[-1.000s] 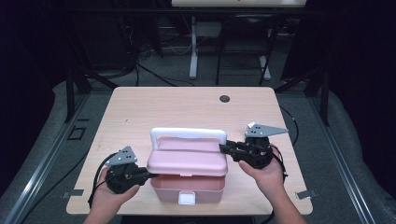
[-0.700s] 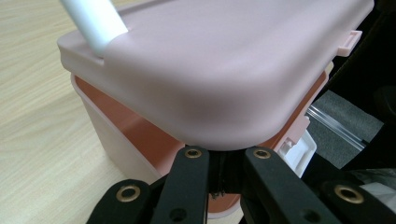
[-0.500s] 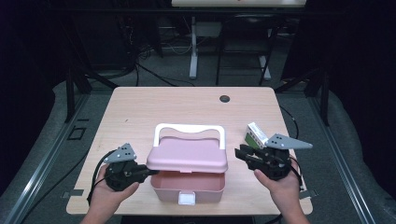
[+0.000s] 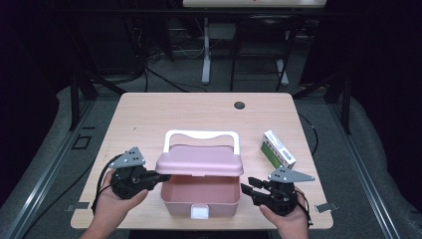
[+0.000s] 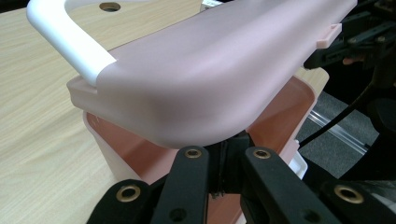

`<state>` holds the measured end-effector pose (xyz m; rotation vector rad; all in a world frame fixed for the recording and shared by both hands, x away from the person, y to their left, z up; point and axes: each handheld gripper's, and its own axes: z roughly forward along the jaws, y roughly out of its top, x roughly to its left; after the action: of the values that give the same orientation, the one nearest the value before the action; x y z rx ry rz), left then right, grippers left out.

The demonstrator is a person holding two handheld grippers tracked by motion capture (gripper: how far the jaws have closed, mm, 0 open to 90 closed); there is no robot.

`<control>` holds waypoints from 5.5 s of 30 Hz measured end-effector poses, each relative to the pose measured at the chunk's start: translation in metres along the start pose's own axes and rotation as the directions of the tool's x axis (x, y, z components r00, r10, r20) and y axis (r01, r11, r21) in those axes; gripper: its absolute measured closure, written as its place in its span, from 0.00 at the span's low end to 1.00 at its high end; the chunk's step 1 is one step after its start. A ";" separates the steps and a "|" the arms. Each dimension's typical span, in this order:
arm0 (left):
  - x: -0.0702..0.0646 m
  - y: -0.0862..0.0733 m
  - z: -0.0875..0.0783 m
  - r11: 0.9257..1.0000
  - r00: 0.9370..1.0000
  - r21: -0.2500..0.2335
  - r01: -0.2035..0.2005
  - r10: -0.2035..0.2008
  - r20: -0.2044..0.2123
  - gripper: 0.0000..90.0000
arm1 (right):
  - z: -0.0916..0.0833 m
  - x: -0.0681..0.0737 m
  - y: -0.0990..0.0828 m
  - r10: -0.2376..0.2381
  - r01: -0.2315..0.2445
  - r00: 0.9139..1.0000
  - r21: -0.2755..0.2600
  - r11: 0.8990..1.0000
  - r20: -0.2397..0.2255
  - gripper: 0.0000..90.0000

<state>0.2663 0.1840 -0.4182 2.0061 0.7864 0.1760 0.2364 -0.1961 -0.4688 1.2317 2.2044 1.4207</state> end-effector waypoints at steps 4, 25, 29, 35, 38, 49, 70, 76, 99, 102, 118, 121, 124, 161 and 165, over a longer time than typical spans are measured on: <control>0.000 0.002 -0.001 1.000 1.000 -0.002 -0.002 0.002 0.002 1.00 | 0.007 0.006 -0.001 -0.030 0.030 0.999 0.010 1.000 0.027 0.62; 0.004 0.010 -0.001 1.000 1.000 -0.011 0.012 -0.012 0.012 1.00 | 0.028 0.004 -0.003 -0.050 0.048 0.998 0.076 0.996 0.029 0.69; 0.003 0.013 -0.001 1.000 1.000 -0.010 0.009 -0.009 0.006 1.00 | 0.029 0.001 -0.001 -0.052 0.050 0.998 0.076 0.996 0.029 0.71; 0.001 0.018 -0.002 1.000 1.000 -0.022 0.000 0.000 -0.001 1.00 | 0.028 -0.001 0.000 -0.062 0.060 0.998 0.067 0.996 0.026 0.74; 0.001 0.018 -0.002 0.999 1.000 -0.032 0.002 -0.002 0.000 1.00 | 0.028 -0.004 0.000 -0.055 0.054 0.998 0.063 0.997 0.020 0.75; 0.002 0.022 -0.002 0.999 1.000 -0.034 -0.008 0.007 -0.012 1.00 | 0.023 -0.003 0.001 -0.048 0.047 0.999 0.041 0.998 0.015 0.74; 0.006 0.029 -0.002 0.999 1.000 -0.053 -0.007 0.006 -0.028 1.00 | 0.030 0.015 -0.001 -0.140 0.145 0.987 0.070 0.987 -0.073 1.00; 0.008 0.032 -0.002 0.998 1.000 -0.056 -0.007 0.005 -0.031 1.00 | 0.036 0.017 -0.006 -0.132 0.139 0.988 0.086 0.987 -0.085 1.00; 0.015 0.043 -0.001 0.997 0.999 -0.070 -0.015 0.012 -0.046 1.00 | 0.039 0.024 -0.013 -0.119 0.127 0.989 0.086 0.988 -0.094 1.00; 0.017 0.044 -0.001 0.997 0.999 -0.071 -0.014 0.011 -0.046 1.00 | 0.039 0.025 -0.013 -0.118 0.128 0.988 0.092 0.988 -0.100 1.00; 0.019 0.052 0.000 0.998 0.998 -0.067 -0.022 0.018 -0.064 1.00 | 0.042 0.028 -0.015 -0.130 0.138 0.986 0.079 0.987 -0.105 0.99; 0.019 0.053 0.000 0.998 0.998 -0.067 -0.023 0.018 -0.066 1.00 | 0.042 0.028 -0.015 -0.129 0.138 0.986 0.079 0.987 -0.107 0.99; 0.021 0.053 0.001 0.997 0.998 -0.069 -0.022 0.017 -0.066 1.00 | 0.044 0.028 -0.016 -0.129 0.137 0.986 0.078 0.987 -0.107 0.99; 0.029 0.063 0.004 0.997 0.997 -0.079 -0.004 -0.002 -0.073 1.00 | 0.058 0.028 -0.014 -0.131 0.140 0.986 0.083 0.987 -0.105 0.98; 0.030 0.064 0.005 0.997 0.997 -0.080 -0.006 0.000 -0.076 1.00 | 0.058 0.028 -0.014 -0.133 0.142 0.986 0.083 0.986 -0.103 0.99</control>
<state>0.3209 0.1758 -0.3741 1.9339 0.8122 0.2830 0.2462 -0.1408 -0.5032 1.0342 2.3916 1.3678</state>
